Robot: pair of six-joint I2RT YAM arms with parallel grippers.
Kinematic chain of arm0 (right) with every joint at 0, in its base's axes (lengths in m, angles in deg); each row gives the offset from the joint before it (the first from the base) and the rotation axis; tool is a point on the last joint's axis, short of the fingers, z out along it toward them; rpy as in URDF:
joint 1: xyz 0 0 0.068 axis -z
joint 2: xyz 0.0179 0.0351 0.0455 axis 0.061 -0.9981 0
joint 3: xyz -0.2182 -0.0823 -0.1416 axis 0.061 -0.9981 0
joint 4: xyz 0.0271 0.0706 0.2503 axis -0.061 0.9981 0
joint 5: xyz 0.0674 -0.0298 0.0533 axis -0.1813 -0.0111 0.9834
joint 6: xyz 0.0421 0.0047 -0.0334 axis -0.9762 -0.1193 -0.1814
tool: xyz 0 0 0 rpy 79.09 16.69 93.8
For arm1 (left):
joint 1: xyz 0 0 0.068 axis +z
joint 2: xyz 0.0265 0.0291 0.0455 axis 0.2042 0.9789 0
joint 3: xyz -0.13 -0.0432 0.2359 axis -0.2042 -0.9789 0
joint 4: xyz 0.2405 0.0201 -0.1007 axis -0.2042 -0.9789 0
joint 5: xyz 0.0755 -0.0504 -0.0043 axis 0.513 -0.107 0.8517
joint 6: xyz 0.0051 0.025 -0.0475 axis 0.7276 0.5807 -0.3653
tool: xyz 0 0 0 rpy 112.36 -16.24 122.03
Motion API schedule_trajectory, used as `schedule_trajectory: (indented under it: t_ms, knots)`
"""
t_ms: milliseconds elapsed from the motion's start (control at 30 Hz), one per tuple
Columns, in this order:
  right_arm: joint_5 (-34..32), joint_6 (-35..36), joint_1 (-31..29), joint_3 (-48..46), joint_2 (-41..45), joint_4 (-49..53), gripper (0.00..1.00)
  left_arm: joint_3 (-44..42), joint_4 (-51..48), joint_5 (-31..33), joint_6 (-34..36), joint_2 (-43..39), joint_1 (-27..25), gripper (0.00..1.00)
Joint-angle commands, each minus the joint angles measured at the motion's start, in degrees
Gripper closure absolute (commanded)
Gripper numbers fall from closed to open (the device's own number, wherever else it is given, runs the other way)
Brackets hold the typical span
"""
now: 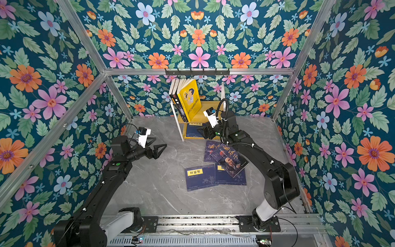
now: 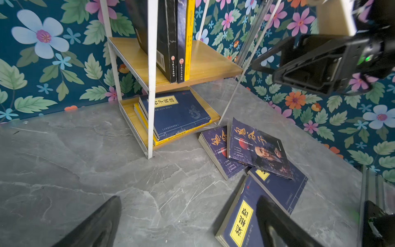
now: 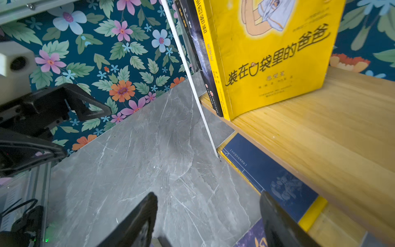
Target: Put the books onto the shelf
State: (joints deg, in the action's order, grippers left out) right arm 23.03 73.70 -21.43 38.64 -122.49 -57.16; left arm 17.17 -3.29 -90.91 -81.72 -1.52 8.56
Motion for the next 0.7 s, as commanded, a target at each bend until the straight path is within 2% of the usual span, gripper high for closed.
schedule_trajectory:
  t_ms: [0,433,667]
  knots:
    - [-4.05,-5.43,0.38,-2.64,2.95,4.59,0.25,1.25,-2.24,1.93,4.2,1.63,-2.47,0.0]
    - [-10.77,-16.35,5.18,-16.91,15.23,13.05,0.25,12.26,-14.55,8.31,15.14,12.12,-13.69,0.0]
    - [-10.59,-22.39,12.07,-23.2,18.15,16.26,0.25,16.76,-16.37,11.73,17.12,18.4,-22.51,0.0]
